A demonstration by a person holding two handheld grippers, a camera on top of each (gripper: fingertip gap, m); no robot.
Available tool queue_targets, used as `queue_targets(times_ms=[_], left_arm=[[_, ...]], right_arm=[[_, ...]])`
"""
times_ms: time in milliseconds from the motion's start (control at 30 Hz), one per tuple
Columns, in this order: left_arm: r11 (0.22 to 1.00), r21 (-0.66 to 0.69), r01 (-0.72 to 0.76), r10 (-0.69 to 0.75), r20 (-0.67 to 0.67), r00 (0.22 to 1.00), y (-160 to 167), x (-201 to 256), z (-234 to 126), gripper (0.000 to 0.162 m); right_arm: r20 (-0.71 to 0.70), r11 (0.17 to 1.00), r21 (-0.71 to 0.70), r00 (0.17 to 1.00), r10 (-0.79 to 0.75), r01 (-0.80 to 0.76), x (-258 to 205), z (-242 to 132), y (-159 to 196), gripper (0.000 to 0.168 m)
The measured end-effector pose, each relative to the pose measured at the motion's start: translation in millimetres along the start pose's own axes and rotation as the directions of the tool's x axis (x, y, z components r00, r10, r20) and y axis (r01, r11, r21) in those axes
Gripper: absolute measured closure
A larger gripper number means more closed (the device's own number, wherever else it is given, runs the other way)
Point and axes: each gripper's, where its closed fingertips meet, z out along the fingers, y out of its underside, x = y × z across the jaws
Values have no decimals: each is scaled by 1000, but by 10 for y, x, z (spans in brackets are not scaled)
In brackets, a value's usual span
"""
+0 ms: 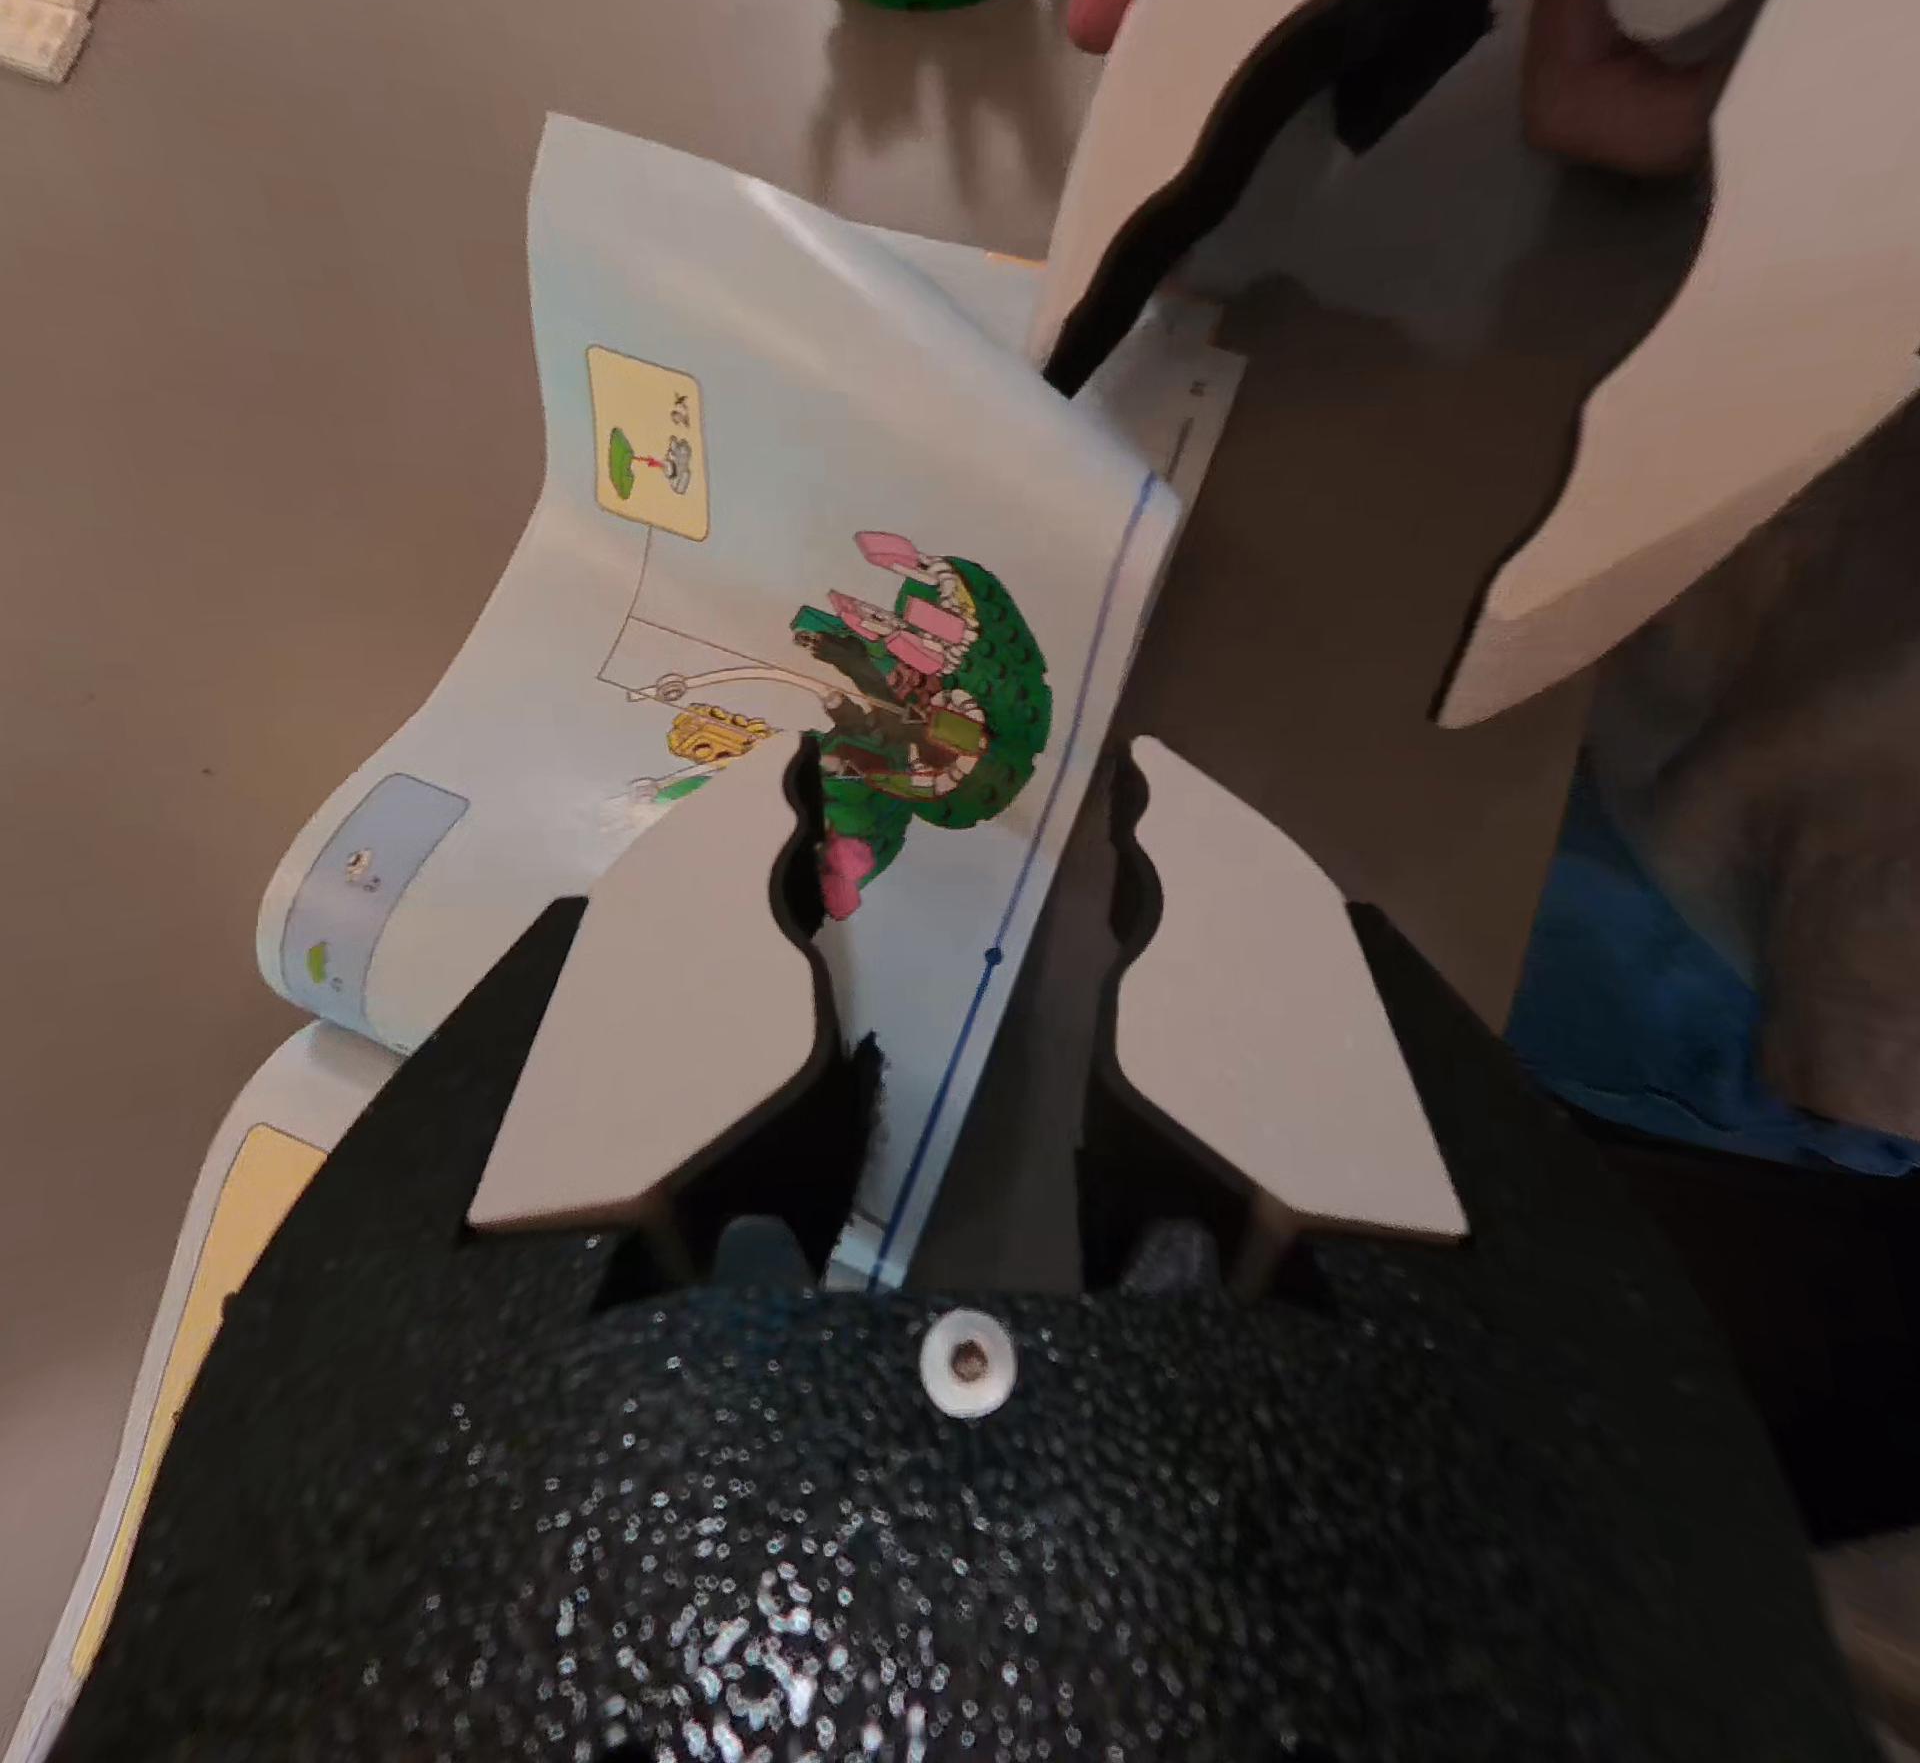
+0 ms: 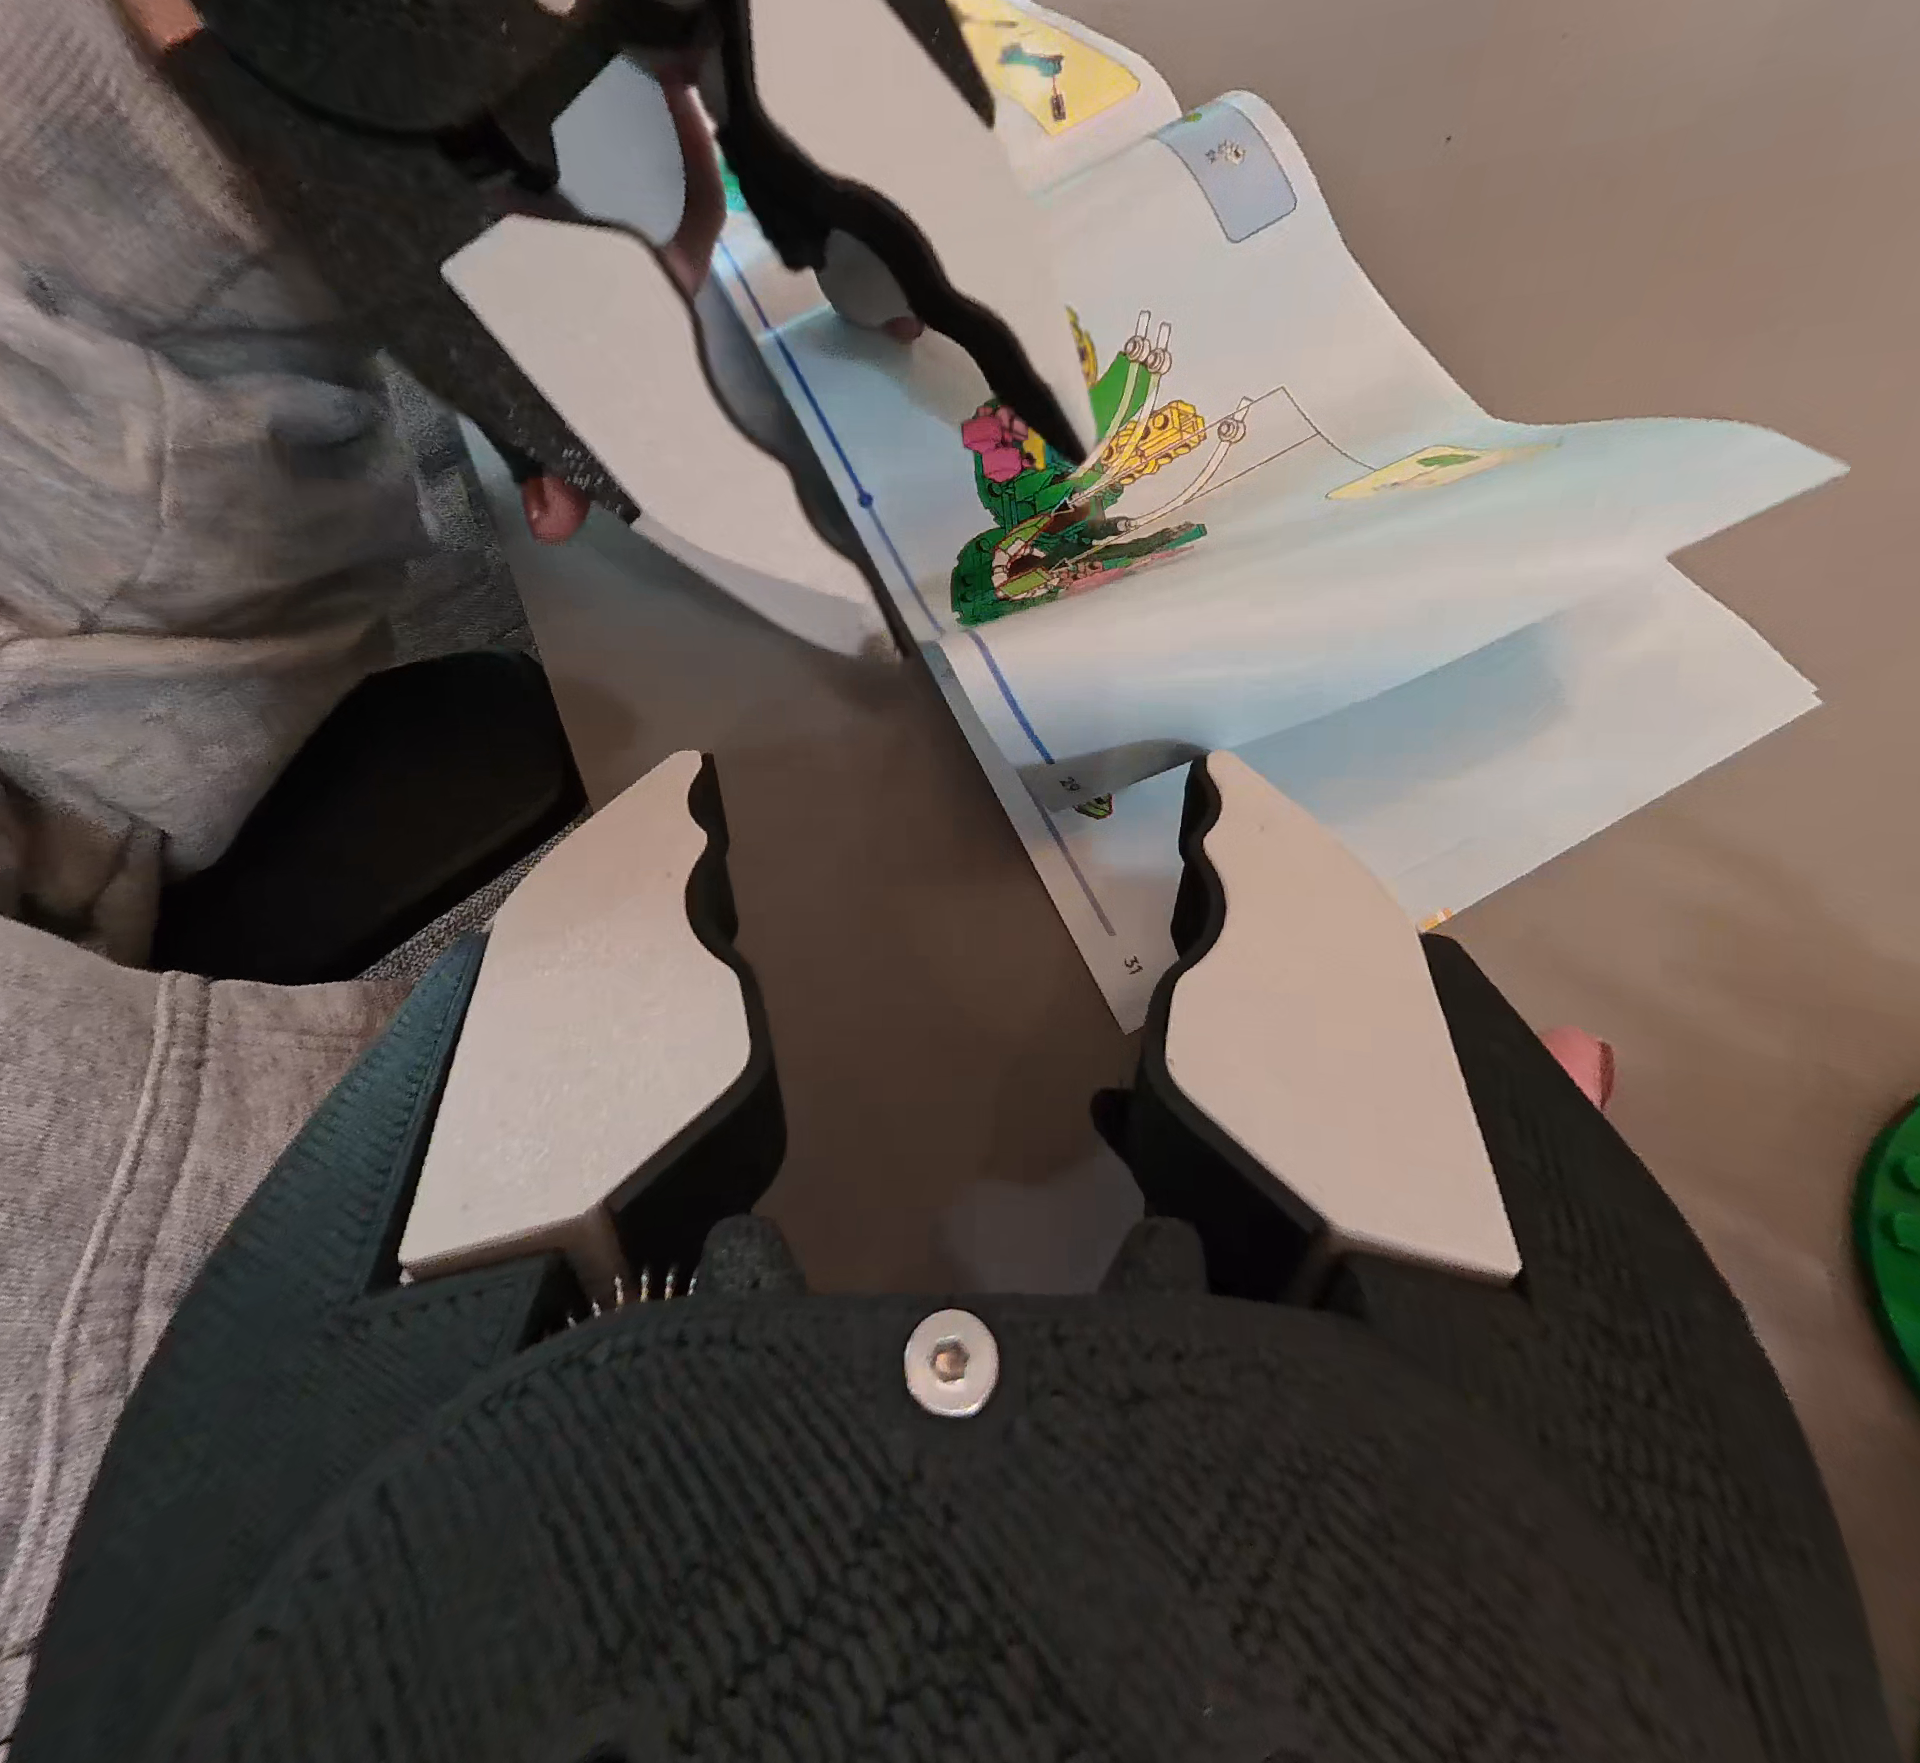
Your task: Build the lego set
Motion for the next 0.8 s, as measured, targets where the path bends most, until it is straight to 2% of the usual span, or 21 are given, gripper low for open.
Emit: queue_targets(times_ms=[100,267,333,400,467,667,733,800], left_arm=[[996,45,-70,67,70,995,-83,50,5,106],[982,111,-150,124,211,970,-253,3,-33,121],[971,97,-218,181,299,937,-283,-54,-55,129],[967,54,-249,217,334,917,-256,-71,-49,130],[966,46,-256,227,333,915,-247,-50,-27,128],[959,264,-103,59,167,984,-457,153,-50,120],[957,274,-91,47,162,986,-481,158,-21,120],[963,227,-148,97,221,971,-457,128,55,125]], right_arm=[[6,1000,14,1000,-3,3,-9,-10,-19,85],[10,999,42,1000,-5,4,-17,-38,-60,85],[12,999,52,1000,-7,6,-21,-48,-81,86],[11,998,58,1000,-10,9,-19,-51,-95,86],[17,998,64,1000,-11,9,-28,-50,-107,86],[28,997,74,999,-22,20,-55,-47,-124,86],[46,996,87,998,-30,26,-81,-55,-139,86],[71,994,103,996,-52,45,-129,-63,-155,86]])
